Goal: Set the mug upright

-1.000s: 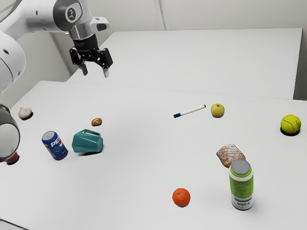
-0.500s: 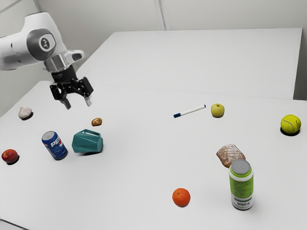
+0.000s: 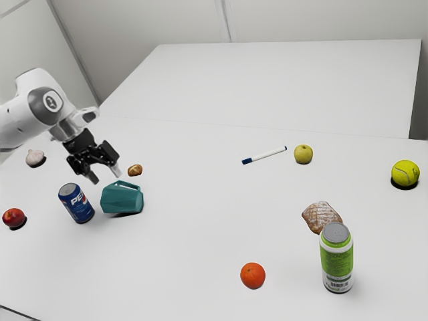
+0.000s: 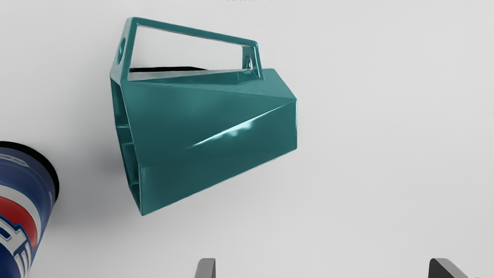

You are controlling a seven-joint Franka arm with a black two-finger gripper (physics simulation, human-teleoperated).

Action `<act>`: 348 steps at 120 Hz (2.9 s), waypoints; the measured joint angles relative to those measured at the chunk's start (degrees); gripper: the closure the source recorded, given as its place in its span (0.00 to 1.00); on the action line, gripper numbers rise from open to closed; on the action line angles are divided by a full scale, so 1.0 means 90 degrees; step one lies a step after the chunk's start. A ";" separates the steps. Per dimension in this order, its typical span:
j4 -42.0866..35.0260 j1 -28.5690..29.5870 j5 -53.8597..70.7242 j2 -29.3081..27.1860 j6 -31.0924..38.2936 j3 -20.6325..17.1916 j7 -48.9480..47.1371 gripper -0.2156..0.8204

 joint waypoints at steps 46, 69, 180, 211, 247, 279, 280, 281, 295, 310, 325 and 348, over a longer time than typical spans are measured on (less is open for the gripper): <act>-0.0307 0.0085 -0.0169 0.0156 0.0411 0.0195 0.1307 0.21; -0.0415 0.0094 -0.0182 0.0159 0.0461 0.0288 0.1746 0.21; -0.0070 0.0233 -0.0619 0.0804 0.0658 0.0285 0.2676 0.21; -0.0058 0.0298 -0.0899 0.1008 0.0663 0.0285 0.2779 0.21; -0.0058 0.0377 -0.1488 0.1028 0.0584 0.0285 0.2976 0.21; -0.0058 0.0492 -0.1994 0.1134 0.0339 0.0285 0.3213 0.21; -0.0058 0.0493 -0.2002 0.1137 0.0334 0.0285 0.3220 0.21; -0.0058 0.0493 -0.2010 0.1141 0.0328 0.0285 0.3227 0.21; -0.0059 0.0497 -0.2113 0.1171 0.0266 0.0285 0.3318 0.21; -0.0067 0.0498 -0.2168 0.1198 0.0224 0.0285 0.3397 0.21; -0.0068 0.0524 -0.2216 0.1202 0.0202 0.0285 0.3461 0.28; -0.0068 0.0527 -0.2342 0.1203 0.0175 0.0285 0.3538 0.49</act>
